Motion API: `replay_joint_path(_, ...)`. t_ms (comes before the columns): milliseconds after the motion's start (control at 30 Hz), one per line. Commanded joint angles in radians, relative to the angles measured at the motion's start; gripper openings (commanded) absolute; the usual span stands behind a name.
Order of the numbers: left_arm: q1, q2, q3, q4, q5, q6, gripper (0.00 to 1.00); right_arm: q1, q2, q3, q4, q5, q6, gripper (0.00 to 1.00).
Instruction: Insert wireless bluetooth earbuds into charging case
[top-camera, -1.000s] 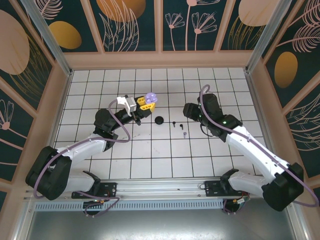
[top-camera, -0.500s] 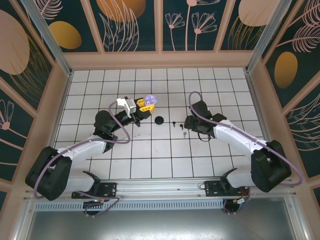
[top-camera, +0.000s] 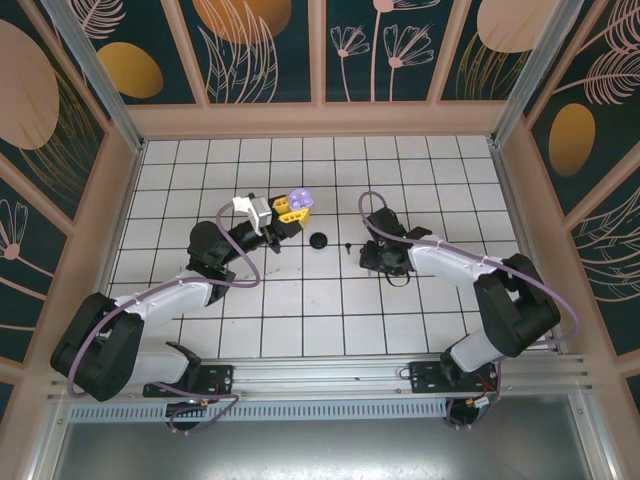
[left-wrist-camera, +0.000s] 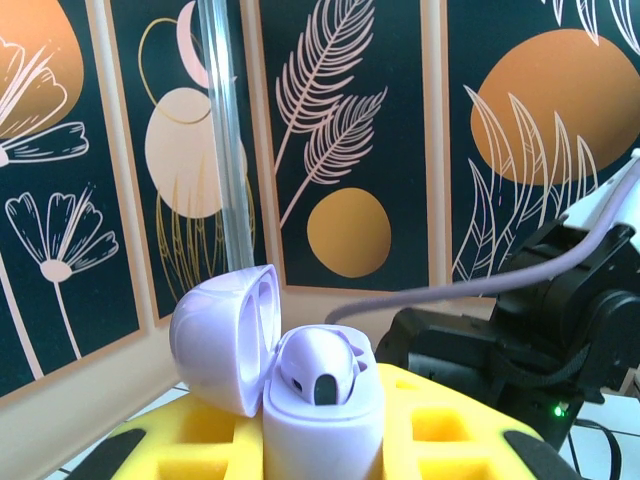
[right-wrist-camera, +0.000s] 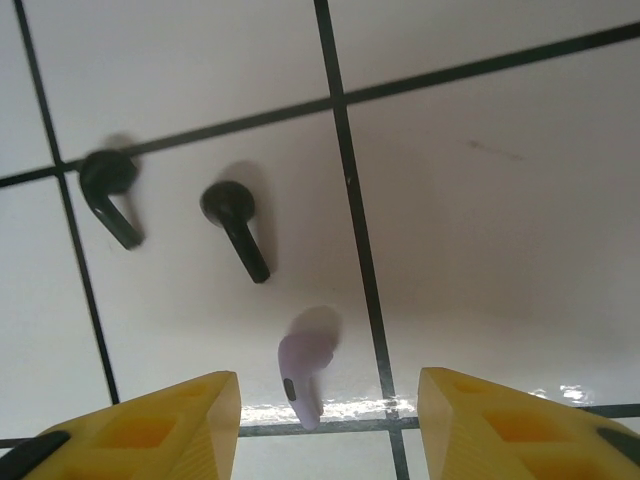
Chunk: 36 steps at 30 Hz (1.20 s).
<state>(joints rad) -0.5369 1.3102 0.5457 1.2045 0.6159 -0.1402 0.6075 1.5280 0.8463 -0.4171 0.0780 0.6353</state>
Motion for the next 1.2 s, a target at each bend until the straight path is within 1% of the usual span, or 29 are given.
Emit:
replay_joint_path(0, -0.008, 0.003, 0.002, 0.051, -0.002, -0.016, 0.0, 0.023, 0.036, 0.042, -0.014, 0.043, -0.003, 0.49)
replay_joint_path(433, -0.008, 0.001, -0.002, 0.055, 0.0, -0.018, 0.0, 0.062, 0.114, 0.091, -0.026, 0.095, -0.005, 0.41)
replay_joint_path(1167, -0.008, -0.003, -0.003, 0.055, 0.001, -0.021, 0.0, 0.08, 0.179, 0.097, -0.02, 0.124, -0.009, 0.33)
